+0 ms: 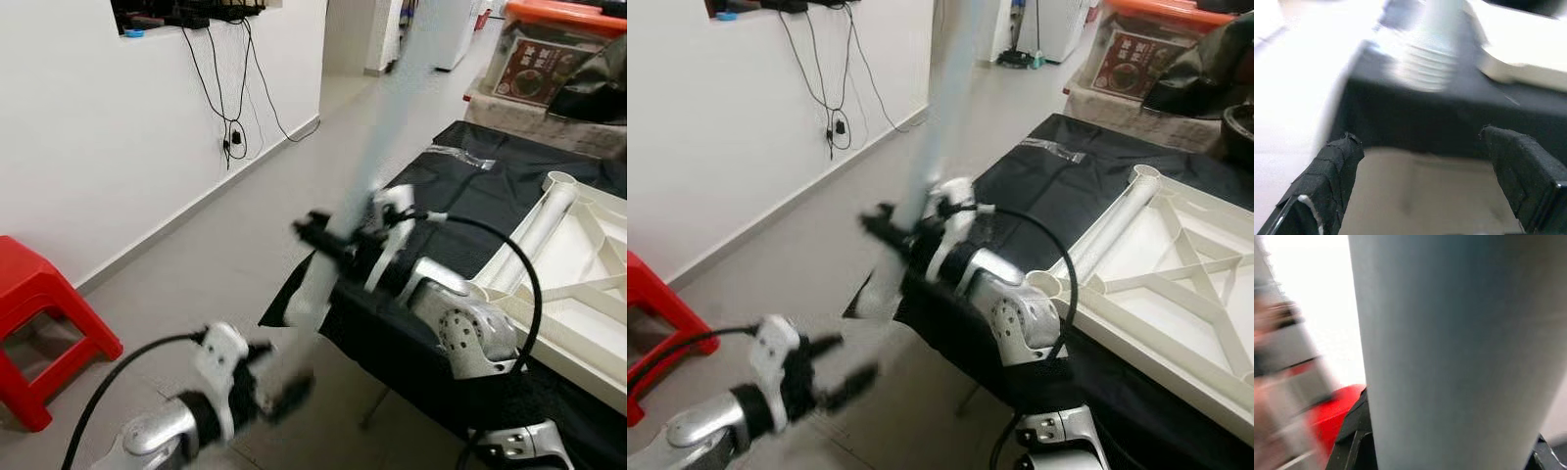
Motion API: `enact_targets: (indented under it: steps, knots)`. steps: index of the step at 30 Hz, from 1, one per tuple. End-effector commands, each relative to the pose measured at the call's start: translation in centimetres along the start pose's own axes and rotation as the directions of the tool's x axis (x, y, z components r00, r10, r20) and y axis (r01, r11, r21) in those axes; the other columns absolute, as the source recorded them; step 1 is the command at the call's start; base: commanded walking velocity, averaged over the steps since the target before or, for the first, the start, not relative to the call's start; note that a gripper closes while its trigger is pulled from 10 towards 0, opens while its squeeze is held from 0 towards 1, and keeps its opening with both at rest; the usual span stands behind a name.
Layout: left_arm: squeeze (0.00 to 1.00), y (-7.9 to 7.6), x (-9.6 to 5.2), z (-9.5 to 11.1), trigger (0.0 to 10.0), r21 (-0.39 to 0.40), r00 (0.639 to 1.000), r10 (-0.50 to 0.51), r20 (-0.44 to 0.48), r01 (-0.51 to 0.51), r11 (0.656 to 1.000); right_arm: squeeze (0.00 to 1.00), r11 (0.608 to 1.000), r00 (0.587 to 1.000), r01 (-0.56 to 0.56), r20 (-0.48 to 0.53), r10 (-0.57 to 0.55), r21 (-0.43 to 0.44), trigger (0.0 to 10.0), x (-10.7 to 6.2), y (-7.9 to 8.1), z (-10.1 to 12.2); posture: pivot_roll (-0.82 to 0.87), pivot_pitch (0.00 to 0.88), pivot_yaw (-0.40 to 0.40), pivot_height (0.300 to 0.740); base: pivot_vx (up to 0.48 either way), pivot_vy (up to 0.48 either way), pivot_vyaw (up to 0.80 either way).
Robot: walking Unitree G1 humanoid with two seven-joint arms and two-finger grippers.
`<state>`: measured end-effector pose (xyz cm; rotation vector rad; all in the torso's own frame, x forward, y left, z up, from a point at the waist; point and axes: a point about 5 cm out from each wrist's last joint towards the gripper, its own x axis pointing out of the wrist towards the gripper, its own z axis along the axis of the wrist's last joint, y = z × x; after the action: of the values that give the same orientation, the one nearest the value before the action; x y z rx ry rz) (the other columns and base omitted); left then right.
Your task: Building children table
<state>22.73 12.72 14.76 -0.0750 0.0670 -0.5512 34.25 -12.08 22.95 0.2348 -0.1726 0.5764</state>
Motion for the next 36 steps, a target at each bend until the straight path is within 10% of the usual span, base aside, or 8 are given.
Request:
enact_targets:
  steps: [1, 19, 36]
  knots:
    - [0.00, 0.6, 0.0, -0.3, 10.0, 0.001, 0.998, 0.068, -0.004, -0.068, 0.998, 0.00, 0.992, 0.992, 0.111, 0.065, -0.107, -0.054, 10.0, -0.1, -0.7, 0.9, 0.10, 0.016, -0.056, 0.740, 0.000, 0.000, 0.00]
    - [0.00, 1.9, 0.1, -0.8, 10.0, 0.050, 0.907, 0.418, 0.057, -0.421, 0.906, 0.00, 0.926, 0.933, 0.340, 0.183, -0.310, -0.165, 10.0, -1.3, 0.2, -1.2, 0.10, 0.000, -0.071, 0.740, 0.000, 0.000, -0.28]
    - [0.00, 3.6, 0.1, -0.3, 10.0, 0.064, 0.871, 0.482, 0.092, -0.489, 0.870, 0.00, 0.925, 0.923, 0.348, 0.226, -0.310, -0.152, 10.0, -0.3, 0.5, -0.8, 0.11, 0.000, -0.085, 0.740, 0.310, -0.275, 0.00]
